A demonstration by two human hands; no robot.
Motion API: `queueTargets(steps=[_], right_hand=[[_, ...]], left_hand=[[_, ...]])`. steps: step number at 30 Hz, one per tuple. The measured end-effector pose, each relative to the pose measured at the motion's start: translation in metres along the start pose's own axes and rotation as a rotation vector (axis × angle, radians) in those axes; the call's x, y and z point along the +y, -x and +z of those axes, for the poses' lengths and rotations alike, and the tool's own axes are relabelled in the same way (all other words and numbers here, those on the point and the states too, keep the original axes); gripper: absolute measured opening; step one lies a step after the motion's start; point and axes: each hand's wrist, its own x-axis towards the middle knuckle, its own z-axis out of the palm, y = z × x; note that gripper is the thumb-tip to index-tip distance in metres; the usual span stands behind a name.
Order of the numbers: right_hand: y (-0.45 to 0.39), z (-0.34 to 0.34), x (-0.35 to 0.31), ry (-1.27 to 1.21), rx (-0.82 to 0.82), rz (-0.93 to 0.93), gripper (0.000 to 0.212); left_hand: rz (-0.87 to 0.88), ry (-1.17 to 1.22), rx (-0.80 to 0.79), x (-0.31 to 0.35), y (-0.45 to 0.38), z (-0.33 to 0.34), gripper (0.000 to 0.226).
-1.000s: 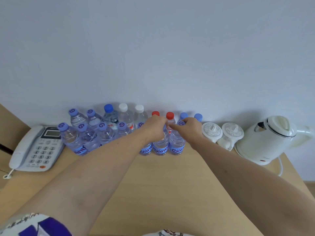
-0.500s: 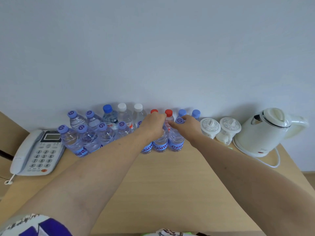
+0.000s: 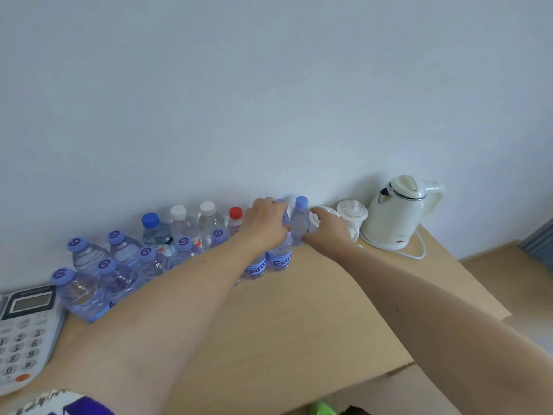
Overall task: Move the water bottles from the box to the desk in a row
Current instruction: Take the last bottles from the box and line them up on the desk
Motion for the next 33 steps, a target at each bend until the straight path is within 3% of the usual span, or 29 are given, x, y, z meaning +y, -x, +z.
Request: queueTargets(steps=[7, 15, 20, 26, 33], right_hand=[[0.057, -0.045, 0.065, 0.033, 0.164, 0.209, 0.074], [0.133, -0.106, 0.151, 0.094, 0.216, 0.405, 0.091], [0.195, -0.147, 0.21, 0.064, 0.286, 0.49, 0.093], [0.284, -0.206, 0.286, 0.019, 0.404, 0.57, 0.077], [0.392, -0.267, 0.377, 0.022, 0.485, 0.694, 0.084]], left_hand=[[0.306, -0.034, -0.075, 0.086, 0.002, 0.038, 0.046], [0.54, 0.012, -0.242, 0.204, 0.033, 0.063, 0.066], [0.621, 0.007, -0.284, 0.291, 0.064, 0.082, 0.067], [0.662, 0.077, -0.333, 0.403, 0.115, 0.108, 0.066], [0.699, 0.101, -0.371, 0.529, 0.167, 0.144, 0.065]])
